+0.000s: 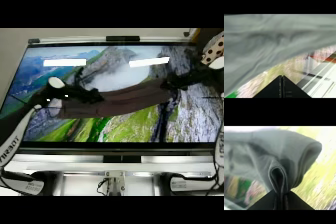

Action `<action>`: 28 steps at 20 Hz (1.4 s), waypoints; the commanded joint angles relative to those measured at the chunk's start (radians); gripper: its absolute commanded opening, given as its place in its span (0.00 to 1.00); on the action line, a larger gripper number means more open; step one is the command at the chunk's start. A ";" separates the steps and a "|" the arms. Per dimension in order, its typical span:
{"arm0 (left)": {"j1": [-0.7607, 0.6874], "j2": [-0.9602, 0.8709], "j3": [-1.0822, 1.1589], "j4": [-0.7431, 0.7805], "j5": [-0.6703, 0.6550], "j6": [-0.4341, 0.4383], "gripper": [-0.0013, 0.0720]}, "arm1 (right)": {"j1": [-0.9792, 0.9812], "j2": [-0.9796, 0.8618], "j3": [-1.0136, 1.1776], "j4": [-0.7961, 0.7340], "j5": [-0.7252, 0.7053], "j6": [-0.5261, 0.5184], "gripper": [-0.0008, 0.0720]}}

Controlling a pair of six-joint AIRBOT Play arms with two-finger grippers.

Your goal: Fold the shirts.

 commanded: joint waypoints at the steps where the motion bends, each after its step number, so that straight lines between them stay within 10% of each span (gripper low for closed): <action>1: -0.168 -0.060 -0.004 -0.138 0.219 -0.030 0.06 | 0.000 0.190 0.004 0.017 0.138 0.071 0.08; 12: -0.378 -0.293 0.185 -0.517 0.275 0.084 0.05 | 0.000 0.462 0.004 0.037 0.230 0.229 0.08; 20: -0.016 0.109 0.162 0.360 -0.063 -0.244 0.05 | 0.167 0.267 0.004 0.098 -0.007 0.219 0.08; 28: 0.502 0.647 0.162 0.408 -0.296 -0.251 0.06 | 0.642 -0.149 0.004 0.127 -0.464 0.213 0.08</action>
